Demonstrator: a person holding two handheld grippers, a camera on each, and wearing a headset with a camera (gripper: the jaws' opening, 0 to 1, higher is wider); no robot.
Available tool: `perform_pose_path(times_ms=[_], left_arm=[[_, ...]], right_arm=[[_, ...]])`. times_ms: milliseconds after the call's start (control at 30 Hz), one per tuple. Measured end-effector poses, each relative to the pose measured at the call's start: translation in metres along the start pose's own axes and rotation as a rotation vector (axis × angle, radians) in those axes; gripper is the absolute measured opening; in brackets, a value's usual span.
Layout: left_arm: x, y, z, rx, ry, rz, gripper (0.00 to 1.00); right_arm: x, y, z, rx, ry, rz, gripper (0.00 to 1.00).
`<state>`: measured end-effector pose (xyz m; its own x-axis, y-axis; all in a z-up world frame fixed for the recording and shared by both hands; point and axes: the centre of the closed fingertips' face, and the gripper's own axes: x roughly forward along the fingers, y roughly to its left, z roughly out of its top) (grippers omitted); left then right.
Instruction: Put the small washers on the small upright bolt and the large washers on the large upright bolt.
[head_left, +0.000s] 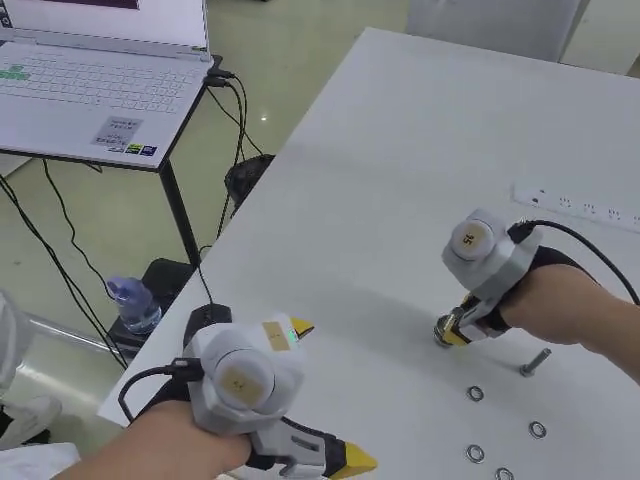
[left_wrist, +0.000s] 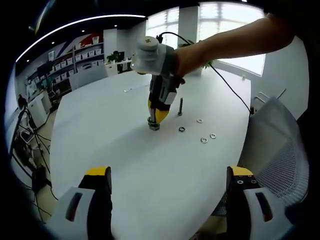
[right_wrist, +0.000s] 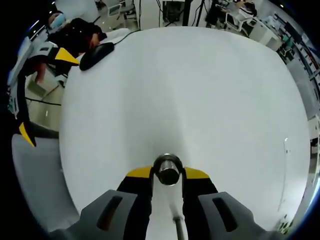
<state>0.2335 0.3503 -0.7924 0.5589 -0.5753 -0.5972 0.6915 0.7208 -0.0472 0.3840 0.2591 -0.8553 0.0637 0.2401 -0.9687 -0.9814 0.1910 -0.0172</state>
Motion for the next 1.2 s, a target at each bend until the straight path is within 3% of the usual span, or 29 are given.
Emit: perform_pose_path(times_ms=[433,1200], left_arm=[[-0.0015,-0.0036,-0.0044,-0.004,0.008,-0.01,0.93],[-0.0006,-0.005,-0.0036,-0.001,0.012,-0.023,0.91]], right_arm=[[0.0086,0.0034,-0.0027,-0.012,0.027,-0.005,0.22],[0.0072,0.0035,-0.0012,-0.004,0.023,0.001,0.24]])
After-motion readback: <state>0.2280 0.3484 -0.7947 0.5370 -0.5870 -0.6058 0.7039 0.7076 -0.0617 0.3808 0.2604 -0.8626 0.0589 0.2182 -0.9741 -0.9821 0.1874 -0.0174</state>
